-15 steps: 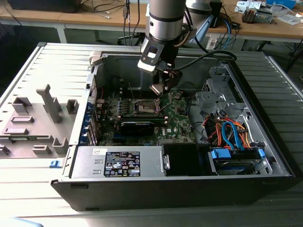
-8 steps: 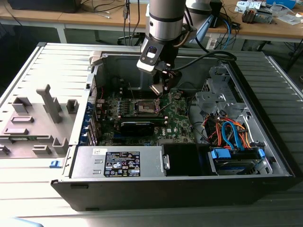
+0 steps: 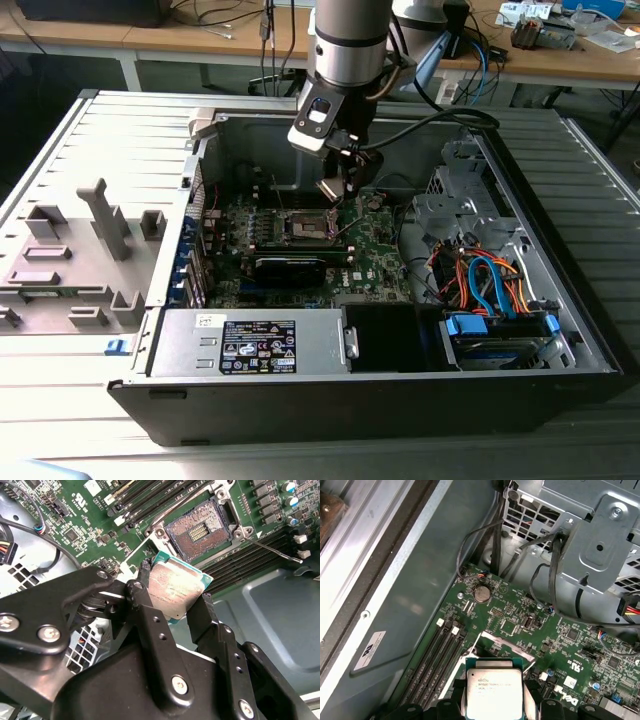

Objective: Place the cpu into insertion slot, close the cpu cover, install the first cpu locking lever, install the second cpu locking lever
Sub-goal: 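Place the cpu into insertion slot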

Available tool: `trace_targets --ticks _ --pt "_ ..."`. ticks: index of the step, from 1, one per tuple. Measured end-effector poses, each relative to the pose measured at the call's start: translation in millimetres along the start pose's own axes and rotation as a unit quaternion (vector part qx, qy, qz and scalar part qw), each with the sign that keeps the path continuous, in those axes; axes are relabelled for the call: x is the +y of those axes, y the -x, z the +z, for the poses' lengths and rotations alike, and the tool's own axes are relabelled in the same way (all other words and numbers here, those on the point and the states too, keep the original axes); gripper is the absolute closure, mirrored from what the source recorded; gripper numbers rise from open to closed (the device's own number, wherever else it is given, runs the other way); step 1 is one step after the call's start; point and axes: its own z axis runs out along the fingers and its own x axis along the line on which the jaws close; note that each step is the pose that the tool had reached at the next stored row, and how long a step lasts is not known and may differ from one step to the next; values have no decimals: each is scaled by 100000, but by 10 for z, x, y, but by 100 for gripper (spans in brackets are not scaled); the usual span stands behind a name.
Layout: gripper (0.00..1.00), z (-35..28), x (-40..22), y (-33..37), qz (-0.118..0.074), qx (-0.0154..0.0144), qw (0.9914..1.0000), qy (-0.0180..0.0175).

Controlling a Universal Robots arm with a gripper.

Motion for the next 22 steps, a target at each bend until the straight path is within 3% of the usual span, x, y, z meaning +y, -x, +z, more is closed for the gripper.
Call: trace_targets --ticks 22 --pt "46 8 -1 0 2044 -141 99979 32"
